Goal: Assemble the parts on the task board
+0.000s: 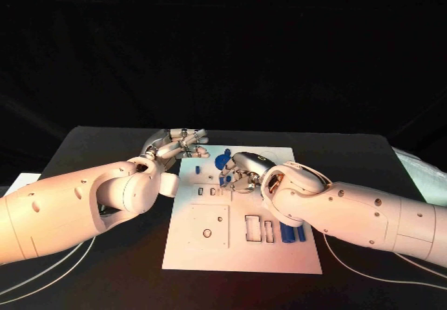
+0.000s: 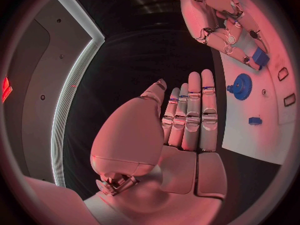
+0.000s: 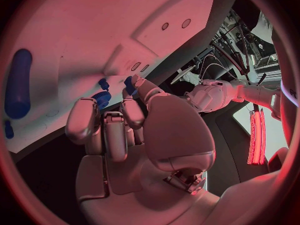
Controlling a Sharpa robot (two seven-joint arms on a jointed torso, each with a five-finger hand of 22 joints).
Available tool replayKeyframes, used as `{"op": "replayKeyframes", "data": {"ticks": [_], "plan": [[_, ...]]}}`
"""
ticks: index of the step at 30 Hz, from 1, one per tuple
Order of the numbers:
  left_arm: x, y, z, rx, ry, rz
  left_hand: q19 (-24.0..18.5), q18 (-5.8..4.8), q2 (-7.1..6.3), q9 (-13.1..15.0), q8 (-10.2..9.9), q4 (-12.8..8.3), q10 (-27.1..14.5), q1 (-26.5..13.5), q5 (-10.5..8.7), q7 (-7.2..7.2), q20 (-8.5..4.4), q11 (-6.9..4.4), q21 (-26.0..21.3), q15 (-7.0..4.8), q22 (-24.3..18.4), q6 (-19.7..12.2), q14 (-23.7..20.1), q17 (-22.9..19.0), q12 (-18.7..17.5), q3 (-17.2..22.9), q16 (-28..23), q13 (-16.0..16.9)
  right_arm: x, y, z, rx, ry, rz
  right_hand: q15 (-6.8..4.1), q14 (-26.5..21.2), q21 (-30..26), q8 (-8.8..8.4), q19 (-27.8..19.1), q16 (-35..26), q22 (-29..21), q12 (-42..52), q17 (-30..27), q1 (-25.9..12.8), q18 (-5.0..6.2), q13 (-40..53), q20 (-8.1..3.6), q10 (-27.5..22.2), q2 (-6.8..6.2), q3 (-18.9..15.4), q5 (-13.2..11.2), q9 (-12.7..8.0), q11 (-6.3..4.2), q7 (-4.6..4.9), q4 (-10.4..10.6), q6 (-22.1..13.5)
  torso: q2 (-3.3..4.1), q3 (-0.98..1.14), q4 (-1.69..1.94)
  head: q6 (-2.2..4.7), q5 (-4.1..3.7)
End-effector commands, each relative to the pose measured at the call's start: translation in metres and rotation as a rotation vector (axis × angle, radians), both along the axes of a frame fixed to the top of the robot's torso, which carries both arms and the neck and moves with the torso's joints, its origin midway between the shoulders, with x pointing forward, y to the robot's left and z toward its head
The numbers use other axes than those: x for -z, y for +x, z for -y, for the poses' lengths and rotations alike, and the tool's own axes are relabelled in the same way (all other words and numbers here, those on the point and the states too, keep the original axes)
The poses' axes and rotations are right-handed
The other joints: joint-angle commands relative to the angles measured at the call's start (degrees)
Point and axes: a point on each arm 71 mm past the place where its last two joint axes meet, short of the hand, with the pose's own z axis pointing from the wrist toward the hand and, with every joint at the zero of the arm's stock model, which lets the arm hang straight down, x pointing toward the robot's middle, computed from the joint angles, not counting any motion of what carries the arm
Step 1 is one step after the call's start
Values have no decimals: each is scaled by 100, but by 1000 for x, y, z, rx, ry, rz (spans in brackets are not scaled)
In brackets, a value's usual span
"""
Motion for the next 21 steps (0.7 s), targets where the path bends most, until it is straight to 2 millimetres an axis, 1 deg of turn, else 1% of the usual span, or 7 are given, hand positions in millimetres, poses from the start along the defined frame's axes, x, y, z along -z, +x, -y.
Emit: {"op": "replayKeyframes", "data": {"ticks": [1,6,8,10,15,17,21], "plan": [[-1,-1,3,19,-15,8,-23,90,3,-7,-19,-9,33,73,-22,15,7,-12,-20,-9,-6,-3,33,-7,-22,37,-39,-6,4,-2,-4,-17,-51,7,-13,436,-35,18,-23,-26,-12,-35,750,-58,-63,-1,-3,-36,-15,30,6,14,5,3,15,57,0,3,-3,-27,25],[-1,-1,4,22,-16,7,-23,90,3,-7,-19,-9,33,73,-22,15,7,-12,-20,-9,-6,-3,33,-7,-22,37,-39,-6,8,-5,-8,-31,-65,0,-12,435,-37,16,-24,-29,-16,-40,744,-75,-62,-4,-2,-38,-22,29,3,14,6,4,20,57,-5,0,5,-40,35],[-1,-1,4,23,-16,7,-23,90,3,-7,-19,-9,33,73,-22,15,7,-12,-20,-9,-6,-3,33,-7,-22,37,-39,-6,9,-5,-8,-34,-72,-4,-11,435,-43,13,-28,-31,-25,-44,743,-93,-61,-6,-2,-40,-29,27,-2,15,7,5,27,56,-4,2,3,-56,19],[-1,-1,4,23,-16,7,-23,90,3,-7,-19,-9,33,73,-22,15,7,-12,-20,-9,-6,-3,33,-7,-22,37,-39,-6,10,-5,-9,-36,-79,-7,-10,435,-46,7,-29,-33,-29,-51,741,-123,-60,-9,0,-43,-41,21,-22,15,8,6,36,53,0,4,2,-51,-3],[-1,-1,4,24,-17,6,-23,90,3,-7,-19,-9,33,73,-22,15,7,-12,-20,-9,-6,-3,33,-7,-22,37,-39,-6,12,-5,-9,-37,-90,-12,-9,433,-49,4,-30,-37,-33,-56,734,-136,-59,-13,1,-46,-49,19,-33,15,9,7,40,51,-3,6,-7,-68,3],[-1,-1,4,27,-17,4,-23,90,3,-7,-19,-9,33,73,-22,15,7,-12,-20,-9,-6,-3,33,-7,-22,37,-39,-6,12,-6,-9,-38,-93,-13,-9,433,-49,4,-30,-37,-33,-56,734,-136,-59,-13,1,-46,-49,19,-33,15,9,7,40,51,-4,6,-4,-82,-2],[-1,-1,5,33,-18,-1,-23,90,3,-7,-20,-10,40,72,-23,14,7,-12,-23,-8,-6,0,37,-7,-25,44,-50,-6,13,-6,-10,-38,-103,-11,-9,434,-52,1,-32,-36,-37,-60,736,-142,-59,-15,1,-48,-55,17,-38,14,9,7,40,49,-2,6,2,-88,-17]]}}
